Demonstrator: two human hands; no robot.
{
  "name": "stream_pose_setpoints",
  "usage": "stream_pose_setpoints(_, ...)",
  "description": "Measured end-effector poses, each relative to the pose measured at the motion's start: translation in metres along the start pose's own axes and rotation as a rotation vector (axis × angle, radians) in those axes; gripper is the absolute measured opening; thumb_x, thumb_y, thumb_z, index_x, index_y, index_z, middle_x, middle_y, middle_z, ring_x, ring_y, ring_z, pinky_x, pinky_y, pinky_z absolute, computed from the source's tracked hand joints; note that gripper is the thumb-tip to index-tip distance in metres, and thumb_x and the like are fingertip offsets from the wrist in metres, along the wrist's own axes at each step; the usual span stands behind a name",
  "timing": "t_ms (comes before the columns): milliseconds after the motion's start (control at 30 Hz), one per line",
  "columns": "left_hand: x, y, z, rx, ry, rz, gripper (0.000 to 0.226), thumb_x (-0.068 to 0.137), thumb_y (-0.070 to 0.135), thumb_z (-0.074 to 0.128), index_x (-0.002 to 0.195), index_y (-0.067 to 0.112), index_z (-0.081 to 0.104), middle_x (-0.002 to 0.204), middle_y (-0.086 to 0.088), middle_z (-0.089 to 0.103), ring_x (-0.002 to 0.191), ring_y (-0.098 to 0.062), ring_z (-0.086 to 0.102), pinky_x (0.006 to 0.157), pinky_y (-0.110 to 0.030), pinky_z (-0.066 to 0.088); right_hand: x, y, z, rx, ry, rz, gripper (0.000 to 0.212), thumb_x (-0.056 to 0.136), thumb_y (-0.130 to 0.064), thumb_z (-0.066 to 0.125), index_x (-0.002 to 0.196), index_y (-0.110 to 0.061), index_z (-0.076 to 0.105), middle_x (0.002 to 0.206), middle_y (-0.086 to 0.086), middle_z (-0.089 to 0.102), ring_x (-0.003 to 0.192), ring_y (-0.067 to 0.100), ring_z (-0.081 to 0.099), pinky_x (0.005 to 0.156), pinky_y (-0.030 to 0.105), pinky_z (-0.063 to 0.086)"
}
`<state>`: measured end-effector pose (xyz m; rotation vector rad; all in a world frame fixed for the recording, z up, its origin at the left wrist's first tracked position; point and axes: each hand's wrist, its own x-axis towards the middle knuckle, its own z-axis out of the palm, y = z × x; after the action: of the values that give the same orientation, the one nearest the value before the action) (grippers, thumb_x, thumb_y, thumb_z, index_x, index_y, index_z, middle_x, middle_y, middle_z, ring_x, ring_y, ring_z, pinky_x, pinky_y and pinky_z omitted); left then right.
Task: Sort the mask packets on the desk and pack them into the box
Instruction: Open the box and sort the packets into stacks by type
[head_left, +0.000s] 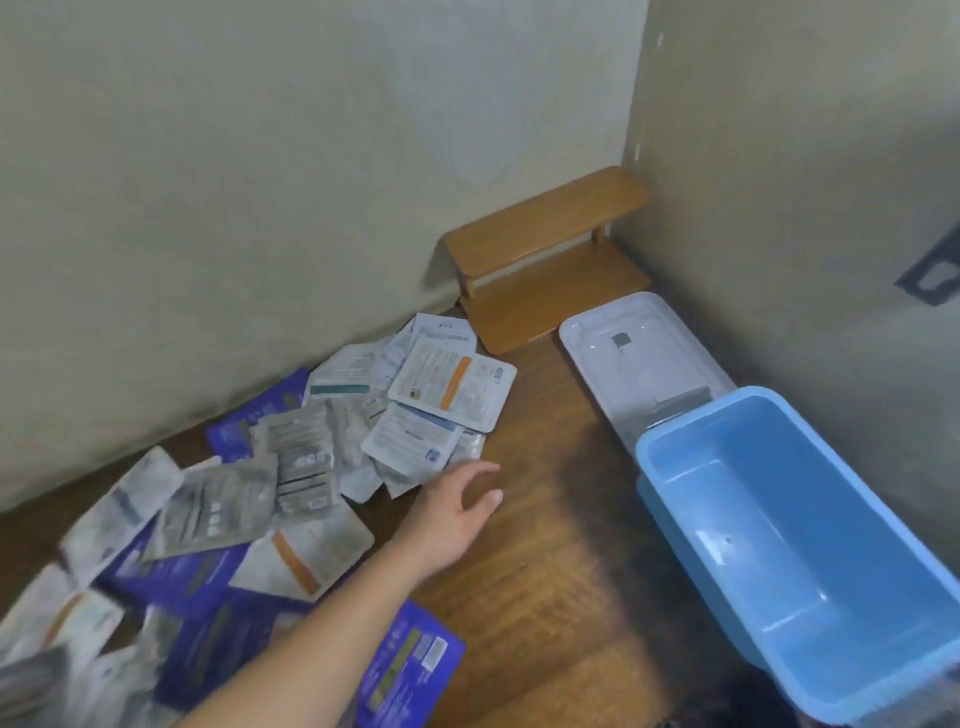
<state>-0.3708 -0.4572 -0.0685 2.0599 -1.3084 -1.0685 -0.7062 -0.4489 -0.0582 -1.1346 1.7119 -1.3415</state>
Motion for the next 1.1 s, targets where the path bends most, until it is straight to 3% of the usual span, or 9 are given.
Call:
stream_pose_setpoints(67,-0.041,-0.051,-0.025,0.088,0.100,-0.021,0.033,0.092,0.025,0.066,0.124,0.026,0.063,0.130,0.015,0.053,0.125,-0.003,0.048,0.107,-0.013,0.030,-0.017,-0.023,0.026,0.003,-0.239,-0.141,0.028,0.085,-0.021,0.066,0.103,0.000,0.059,0.102,-0.022,0.063,0.093,0.010,0.058,0.090,0.026,0.045)
stream_pose_setpoints(133,-0.090,-0.104,-0.046,0.161,0.217,-0.062,0.033,0.087,0.016,0.071,0.119,0.020,0.067,0.130,0.014,0.050,0.127,-0.010,0.047,0.107,-0.011,0.029,-0.041,-0.050,0.056,-0.051,-0.487,-0.246,0.012,0.080,-0.021,0.064,0.091,-0.016,0.067,0.094,-0.021,0.068,0.084,0.010,0.063,0.080,0.019,0.046)
stream_pose_setpoints(233,-0.158,-0.173,-0.059,0.330,0.354,-0.131,0.038,0.080,0.018,0.078,0.117,0.021,0.069,0.136,0.009,0.046,0.132,-0.019,0.037,0.108,-0.039,0.041,-0.088,-0.053,0.122,-0.267,-0.850,-0.407,0.017,0.076,-0.019,0.070,0.089,-0.029,0.066,0.082,-0.014,0.064,0.075,0.002,0.061,0.068,0.007,0.042)
stream_pose_setpoints(367,-0.228,-0.229,-0.063,0.542,0.273,-0.299,0.061,0.078,0.056,0.069,0.132,0.033,0.054,0.153,0.004,0.029,0.141,-0.027,0.022,0.114,-0.056,0.026,-0.163,-0.017,0.212,-0.557,-1.178,-0.430,0.017,0.077,-0.034,0.070,0.092,-0.035,0.062,0.085,-0.014,0.060,0.082,-0.002,0.058,0.067,0.007,0.039)
stream_pose_setpoints(467,-0.258,-0.255,-0.063,0.539,0.209,-0.351,0.078,0.080,0.075,0.047,0.147,0.041,0.028,0.160,0.008,0.001,0.146,-0.025,0.000,0.117,-0.057,-0.002,-0.213,-0.006,0.250,-0.850,-1.221,-0.478,0.032,0.082,-0.052,0.063,0.105,-0.030,0.064,0.100,-0.008,0.056,0.101,0.018,0.054,0.078,0.027,0.045)
stream_pose_setpoints(567,-0.268,-0.274,-0.064,0.564,0.169,-0.332,0.090,0.076,0.089,0.021,0.153,0.047,0.001,0.161,0.007,-0.023,0.147,-0.022,-0.017,0.114,-0.056,-0.014,-0.254,-0.009,0.267,-1.097,-1.164,-0.536,0.047,0.081,-0.066,0.056,0.115,-0.033,0.057,0.117,-0.008,0.054,0.114,0.021,0.044,0.089,0.033,0.043)
stream_pose_setpoints(733,-0.271,-0.296,-0.068,0.696,0.089,-0.291,0.094,0.080,0.089,0.021,0.155,0.033,0.020,0.163,-0.007,0.018,0.146,-0.036,0.015,0.106,-0.068,0.013,-0.275,-0.006,0.273,-1.078,-1.116,-0.538,0.032,0.082,-0.055,0.063,0.094,-0.027,0.055,0.097,-0.006,0.052,0.103,0.022,0.047,0.077,0.034,0.040)
stream_pose_setpoints(933,-0.259,-0.322,-0.100,0.715,0.126,-0.194,0.065,0.096,0.068,0.018,0.154,0.039,0.021,0.163,0.000,0.018,0.149,-0.032,0.012,0.109,-0.068,0.011,-0.248,-0.009,0.281,-0.896,-1.083,-0.421,0.022,0.083,-0.025,0.072,0.073,-0.016,0.054,0.067,-0.003,0.060,0.069,0.026,0.055,0.058,0.035,0.043)
stream_pose_setpoints(1100,-0.234,-0.342,-0.132,0.784,0.169,-0.208,0.061,0.097,0.065,0.013,0.153,0.046,-0.001,0.165,0.004,-0.004,0.150,-0.030,-0.012,0.111,-0.068,-0.008,-0.228,-0.009,0.288,-0.834,-1.127,-0.419,0.027,0.081,-0.023,0.074,0.070,-0.021,0.050,0.065,-0.007,0.058,0.062,0.016,0.053,0.053,0.016,0.035)
